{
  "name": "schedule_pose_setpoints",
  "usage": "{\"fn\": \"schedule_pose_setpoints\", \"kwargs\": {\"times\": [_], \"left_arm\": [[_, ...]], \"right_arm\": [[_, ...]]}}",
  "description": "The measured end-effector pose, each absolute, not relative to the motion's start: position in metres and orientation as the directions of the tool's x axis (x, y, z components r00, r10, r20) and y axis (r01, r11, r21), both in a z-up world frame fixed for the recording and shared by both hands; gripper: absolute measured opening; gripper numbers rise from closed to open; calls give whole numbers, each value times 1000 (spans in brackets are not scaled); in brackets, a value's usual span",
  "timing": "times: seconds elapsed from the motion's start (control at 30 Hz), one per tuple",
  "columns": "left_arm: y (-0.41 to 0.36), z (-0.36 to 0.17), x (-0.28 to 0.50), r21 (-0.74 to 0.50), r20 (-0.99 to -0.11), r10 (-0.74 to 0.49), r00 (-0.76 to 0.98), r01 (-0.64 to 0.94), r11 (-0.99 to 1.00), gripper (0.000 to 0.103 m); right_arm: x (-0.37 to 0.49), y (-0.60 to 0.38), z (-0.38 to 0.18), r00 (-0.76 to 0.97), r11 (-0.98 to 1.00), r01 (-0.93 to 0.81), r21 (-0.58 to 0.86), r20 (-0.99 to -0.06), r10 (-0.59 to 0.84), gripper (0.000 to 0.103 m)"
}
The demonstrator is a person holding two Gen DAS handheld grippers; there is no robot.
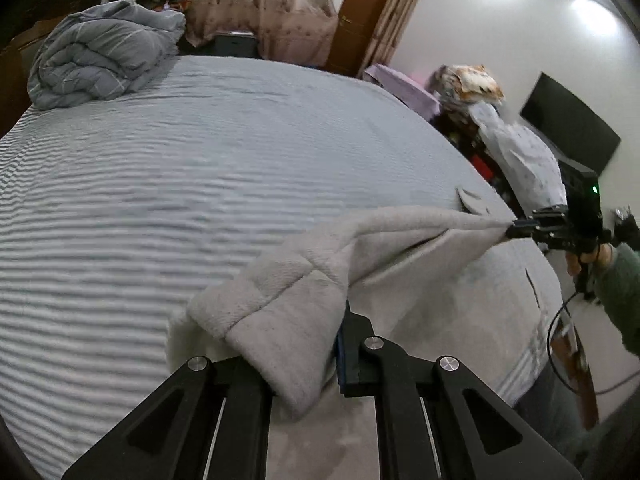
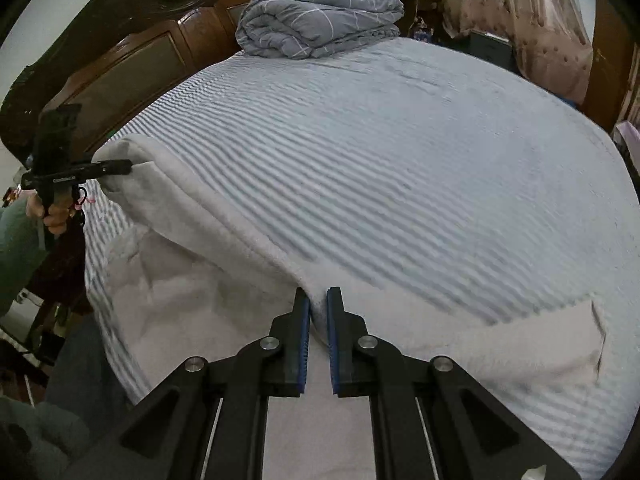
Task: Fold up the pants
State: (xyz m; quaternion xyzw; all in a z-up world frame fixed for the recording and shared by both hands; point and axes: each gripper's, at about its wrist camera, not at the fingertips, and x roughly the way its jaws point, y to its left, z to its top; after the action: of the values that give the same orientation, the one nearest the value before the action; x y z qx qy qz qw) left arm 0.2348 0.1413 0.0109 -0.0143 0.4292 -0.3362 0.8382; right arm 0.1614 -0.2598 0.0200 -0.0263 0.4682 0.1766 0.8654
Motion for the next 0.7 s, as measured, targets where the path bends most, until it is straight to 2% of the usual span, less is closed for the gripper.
{"fn": "schedule_pose_setpoints", "kwargs": {"times": [0.23, 0.4, 0.53, 0.57, 0.67, 0.7], "left_arm": [[127, -19, 152, -302, -781, -529, 332, 541, 785, 14], [117, -61, 105, -286, -865, -446, 228, 507, 813, 23], [112, -66, 90, -322, -879, -444, 173, 470, 822, 30], [114, -65, 88, -336, -877, -451, 164, 462, 821, 35], [124, -61, 81, -369, -877, -460, 142, 414, 832, 82], [129, -60, 77, -367, -876, -458, 152, 407, 836, 85]], "right_arm": [[101, -260, -23, 447, 940, -298, 167, -845, 292, 7], [77, -256, -58, 408, 945, -270, 184, -867, 285, 8], [71, -249, -79, 391, 953, -260, 156, -885, 251, 8], [71, -249, -82, 388, 954, -251, 161, -886, 252, 9], [73, -251, -84, 394, 954, -236, 185, -879, 268, 9], [72, -254, -84, 395, 953, -234, 194, -877, 275, 9]]}}
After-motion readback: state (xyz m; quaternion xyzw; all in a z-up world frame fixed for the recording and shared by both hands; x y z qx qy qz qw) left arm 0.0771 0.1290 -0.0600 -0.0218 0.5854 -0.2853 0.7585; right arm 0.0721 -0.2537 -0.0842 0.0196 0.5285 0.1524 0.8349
